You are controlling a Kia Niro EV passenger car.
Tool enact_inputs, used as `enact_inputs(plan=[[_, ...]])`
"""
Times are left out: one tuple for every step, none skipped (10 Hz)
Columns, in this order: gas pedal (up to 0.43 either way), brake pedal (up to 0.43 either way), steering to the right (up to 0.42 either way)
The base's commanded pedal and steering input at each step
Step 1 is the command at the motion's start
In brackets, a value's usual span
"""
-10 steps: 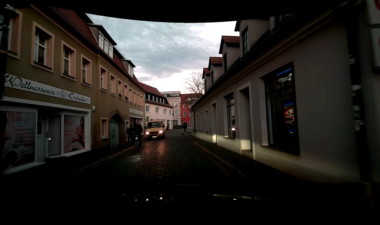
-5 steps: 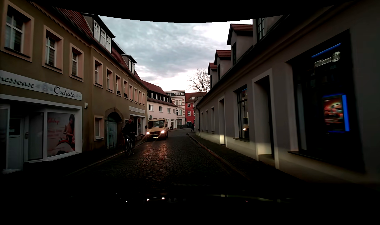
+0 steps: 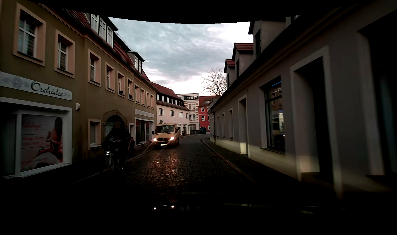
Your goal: Follow the waypoints while adhering to traffic rules and regulations
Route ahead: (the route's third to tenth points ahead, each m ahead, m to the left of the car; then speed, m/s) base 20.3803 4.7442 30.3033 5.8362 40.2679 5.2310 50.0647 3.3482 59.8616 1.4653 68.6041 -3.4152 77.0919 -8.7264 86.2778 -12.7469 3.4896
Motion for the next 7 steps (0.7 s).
enact_inputs(plan=[[0.079,0.000,-0.058],[0.079,0.000,-0.057],[0.067,0.000,-0.056],[0.067,0.000,-0.050],[0.059,0.000,-0.045],[0.039,0.000,-0.042],[0.028,0.000,-0.043]])
